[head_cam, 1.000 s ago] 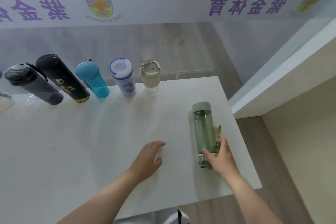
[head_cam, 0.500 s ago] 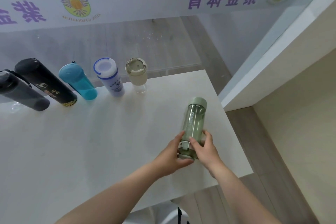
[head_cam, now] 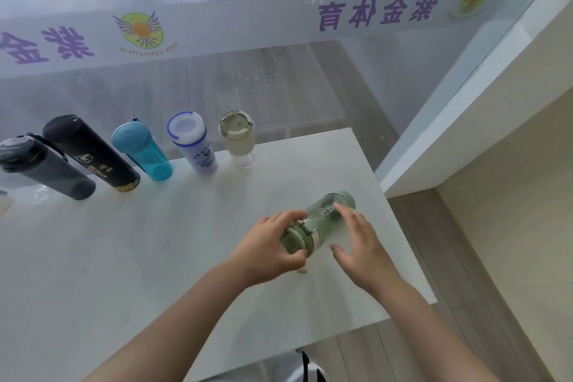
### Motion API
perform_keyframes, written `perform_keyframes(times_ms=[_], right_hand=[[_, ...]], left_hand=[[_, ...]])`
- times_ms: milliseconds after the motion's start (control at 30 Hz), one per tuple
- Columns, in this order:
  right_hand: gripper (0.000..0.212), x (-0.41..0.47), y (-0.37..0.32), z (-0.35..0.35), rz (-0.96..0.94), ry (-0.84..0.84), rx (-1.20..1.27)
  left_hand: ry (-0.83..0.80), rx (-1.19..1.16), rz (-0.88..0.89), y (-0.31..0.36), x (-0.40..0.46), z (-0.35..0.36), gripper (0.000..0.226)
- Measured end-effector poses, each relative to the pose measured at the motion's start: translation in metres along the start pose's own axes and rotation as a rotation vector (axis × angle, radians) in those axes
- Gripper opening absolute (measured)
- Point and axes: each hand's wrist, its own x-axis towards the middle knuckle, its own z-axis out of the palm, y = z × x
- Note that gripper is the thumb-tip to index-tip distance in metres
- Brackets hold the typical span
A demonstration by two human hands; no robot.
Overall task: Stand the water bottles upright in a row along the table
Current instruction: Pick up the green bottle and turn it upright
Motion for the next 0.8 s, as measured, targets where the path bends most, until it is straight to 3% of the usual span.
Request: perform_keyframes(times_ms=[133, 300, 500, 633, 800], right_hand=[[0.087, 0.017, -0.004, -0.003, -0.134, -0.111, -0.169], [0.097, 0.031, -0.004, 0.000, -0.123, -0.201, -0.095], [0.089, 0.027, 0.001, 0.013, -0.085, -0.026, -0.030], [0.091, 0.019, 0.004, 0.021, -0.029, 0.149, 0.020], [0.093, 0.008, 0.011, 0.014, 0.025, 0.194, 0.185]], left_hand=[[-0.011, 0.107, 0.083, 0.018, 0.009, -0.033, 0.057], [-0.193, 0.221, 0.251, 0.028, 0.026, -0.059, 0.056], [-0.264, 0.247, 0.353, 0.037, 0.040, -0.061, 0.055], [-0.185, 0.150, 0.285, 0.027, 0.044, -0.049, 0.071], [-0.186, 0.324, -0.012, -0.030, 0.047, -0.033, 0.093]])
